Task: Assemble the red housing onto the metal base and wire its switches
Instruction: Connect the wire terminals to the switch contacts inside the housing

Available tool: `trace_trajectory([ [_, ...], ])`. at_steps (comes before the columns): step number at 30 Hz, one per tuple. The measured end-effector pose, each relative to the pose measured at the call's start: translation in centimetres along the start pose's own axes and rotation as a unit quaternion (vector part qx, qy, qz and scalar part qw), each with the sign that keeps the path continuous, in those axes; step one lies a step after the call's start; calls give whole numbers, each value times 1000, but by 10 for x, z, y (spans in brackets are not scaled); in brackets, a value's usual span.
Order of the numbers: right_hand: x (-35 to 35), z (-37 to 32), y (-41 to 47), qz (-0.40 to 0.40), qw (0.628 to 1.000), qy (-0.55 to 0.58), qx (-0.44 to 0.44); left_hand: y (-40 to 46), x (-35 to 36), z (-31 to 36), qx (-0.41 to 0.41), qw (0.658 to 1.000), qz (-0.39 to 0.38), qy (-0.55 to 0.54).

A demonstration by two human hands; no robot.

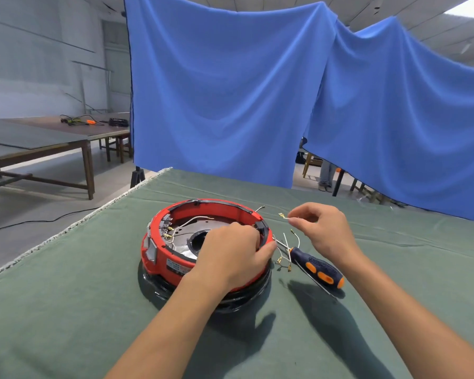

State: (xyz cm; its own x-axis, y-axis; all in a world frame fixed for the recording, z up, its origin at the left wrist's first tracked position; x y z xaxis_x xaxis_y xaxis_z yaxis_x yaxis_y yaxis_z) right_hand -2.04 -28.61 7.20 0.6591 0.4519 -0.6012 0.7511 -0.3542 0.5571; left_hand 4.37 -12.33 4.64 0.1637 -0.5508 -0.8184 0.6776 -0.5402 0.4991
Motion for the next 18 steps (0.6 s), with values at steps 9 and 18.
trace_trajectory([
  [9, 4, -30, -16, 22, 984, 171, 42, -8, -50, -93, -271, 918, 214, -195],
  [18, 50, -36, -26, 2, 952, 298, 78, -16, -7, -158, -495, 777, 17, -390],
])
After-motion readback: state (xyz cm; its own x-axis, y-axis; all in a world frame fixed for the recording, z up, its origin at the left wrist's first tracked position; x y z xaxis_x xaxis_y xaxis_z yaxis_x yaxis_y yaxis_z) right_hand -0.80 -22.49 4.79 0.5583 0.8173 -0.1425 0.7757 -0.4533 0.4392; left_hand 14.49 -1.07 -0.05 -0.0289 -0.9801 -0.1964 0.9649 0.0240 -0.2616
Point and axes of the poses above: each hand's wrist, its own y-axis towards the middle knuckle, its own x-axis out of the palm, z = x × y, the point moved 4 cm from there along y, towards the middle knuckle, and after that the axes turned 9 degrees about -x, right-handed, at the moved point
